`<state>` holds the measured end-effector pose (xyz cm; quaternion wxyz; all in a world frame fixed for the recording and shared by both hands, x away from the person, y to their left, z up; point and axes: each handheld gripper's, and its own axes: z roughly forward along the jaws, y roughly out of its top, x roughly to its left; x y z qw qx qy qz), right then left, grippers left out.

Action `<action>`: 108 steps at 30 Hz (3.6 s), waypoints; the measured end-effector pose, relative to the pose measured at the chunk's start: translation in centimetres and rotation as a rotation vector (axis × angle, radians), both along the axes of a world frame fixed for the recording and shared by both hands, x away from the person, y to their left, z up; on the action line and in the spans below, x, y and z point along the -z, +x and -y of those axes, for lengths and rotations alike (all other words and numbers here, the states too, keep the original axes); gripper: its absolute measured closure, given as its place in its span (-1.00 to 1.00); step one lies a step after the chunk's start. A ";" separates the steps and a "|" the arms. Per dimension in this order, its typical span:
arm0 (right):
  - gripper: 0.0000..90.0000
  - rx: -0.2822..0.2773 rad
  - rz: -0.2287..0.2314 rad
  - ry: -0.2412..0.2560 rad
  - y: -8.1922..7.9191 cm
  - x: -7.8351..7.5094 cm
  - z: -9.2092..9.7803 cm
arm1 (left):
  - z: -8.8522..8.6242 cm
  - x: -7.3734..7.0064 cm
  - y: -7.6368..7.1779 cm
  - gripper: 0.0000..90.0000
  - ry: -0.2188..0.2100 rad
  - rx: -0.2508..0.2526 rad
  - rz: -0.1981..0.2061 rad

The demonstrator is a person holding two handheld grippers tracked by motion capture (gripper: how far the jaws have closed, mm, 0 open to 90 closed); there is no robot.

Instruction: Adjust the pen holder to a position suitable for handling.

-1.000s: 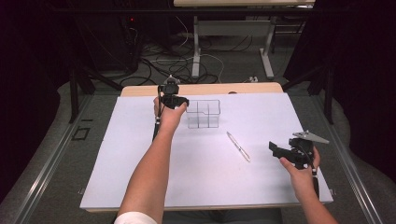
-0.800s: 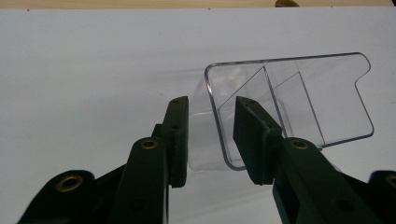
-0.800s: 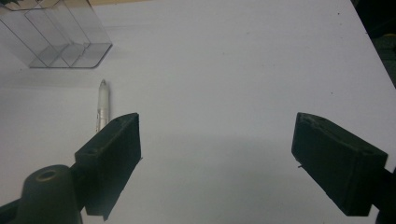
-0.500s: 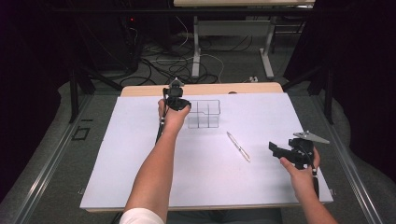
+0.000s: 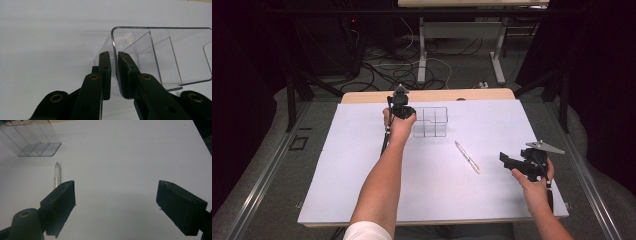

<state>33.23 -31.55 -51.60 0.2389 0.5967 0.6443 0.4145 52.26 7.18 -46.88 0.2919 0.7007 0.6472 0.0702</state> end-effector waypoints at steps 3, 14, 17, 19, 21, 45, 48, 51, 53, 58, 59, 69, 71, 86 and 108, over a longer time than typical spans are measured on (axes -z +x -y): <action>-0.66 -0.004 0.000 0.002 0.0 0.0 0.0 | -0.1 -0.1 0.1 0.81 -0.022 -0.029 -0.025; -0.66 -0.007 0.000 0.002 0.0 0.1 0.0 | 0.0 -0.3 0.4 0.83 -0.048 -0.103 -0.069; -0.66 -0.004 0.000 0.003 0.0 0.0 0.0 | 0.0 -0.4 0.3 0.84 -0.034 -0.107 -0.072; -0.66 -0.003 0.000 0.002 0.0 0.1 0.0 | 0.0 -0.4 0.3 0.85 -0.031 -0.114 -0.072; -0.66 -0.003 0.000 0.003 0.0 0.1 0.0 | 0.0 -0.5 0.2 0.86 -0.021 -0.117 -0.077; -0.66 0.010 0.005 0.005 -0.1 -0.1 0.7 | 0.0 -1.2 -4.1 0.89 0.008 -0.067 -0.116; -0.66 0.014 -0.003 0.015 -0.1 0.0 0.7 | -0.2 -1.2 -4.9 0.89 -0.002 -0.067 -0.133; -0.66 0.007 -0.002 0.013 -0.1 0.0 0.5 | -0.4 -1.2 -5.6 0.88 0.000 -0.076 -0.137; -0.66 0.005 -0.001 0.006 -0.1 -0.1 0.4 | -0.5 -1.2 -6.0 0.88 0.000 -0.082 -0.136; -0.66 0.003 -0.001 0.007 -0.1 0.0 0.4 | -0.8 -1.2 -6.8 0.88 0.005 -0.093 -0.137; -0.66 0.005 -0.004 0.013 -0.1 0.0 0.4 | -0.8 -1.2 -6.9 0.88 0.003 -0.093 -0.139; -0.66 0.004 -0.008 0.011 -0.1 0.1 0.4 | -0.5 -1.1 -8.1 0.86 0.007 -0.084 -0.143; -0.66 0.003 -0.008 0.008 -0.1 0.1 0.4 | -0.6 -1.2 -8.4 0.86 0.001 -0.090 -0.153; -0.66 -0.001 -0.011 0.007 0.0 0.2 0.2 | -0.3 -0.7 -9.1 0.83 -0.037 -0.058 -0.116; -0.65 -0.089 0.022 -0.094 0.1 -0.8 -1.2 | -3.0 0.1 -10.6 0.31 -0.202 0.139 0.059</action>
